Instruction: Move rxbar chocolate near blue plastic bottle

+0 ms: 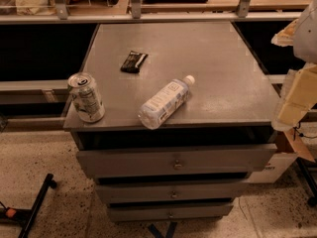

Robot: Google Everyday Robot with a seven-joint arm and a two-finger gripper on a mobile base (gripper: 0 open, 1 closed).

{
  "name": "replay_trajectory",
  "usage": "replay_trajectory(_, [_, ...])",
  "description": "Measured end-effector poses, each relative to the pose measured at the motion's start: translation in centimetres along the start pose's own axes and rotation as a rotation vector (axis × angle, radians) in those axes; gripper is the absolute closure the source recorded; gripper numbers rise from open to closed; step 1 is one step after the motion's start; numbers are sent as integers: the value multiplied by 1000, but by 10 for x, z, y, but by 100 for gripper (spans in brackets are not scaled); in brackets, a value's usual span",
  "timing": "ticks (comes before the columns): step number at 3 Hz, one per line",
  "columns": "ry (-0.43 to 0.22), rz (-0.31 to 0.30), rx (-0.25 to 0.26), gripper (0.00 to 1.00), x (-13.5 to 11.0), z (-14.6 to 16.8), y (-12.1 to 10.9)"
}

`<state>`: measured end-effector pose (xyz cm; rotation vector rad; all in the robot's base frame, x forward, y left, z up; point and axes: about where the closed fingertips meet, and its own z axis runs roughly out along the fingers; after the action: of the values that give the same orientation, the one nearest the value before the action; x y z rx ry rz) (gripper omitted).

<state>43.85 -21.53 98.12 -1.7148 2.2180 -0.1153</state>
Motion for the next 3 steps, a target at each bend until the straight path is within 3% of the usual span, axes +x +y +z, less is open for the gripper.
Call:
replay_trajectory(2, [-13, -11, 10, 0, -13, 8, -13])
replay_trajectory(3, [-28, -8, 29, 0, -26, 21, -44])
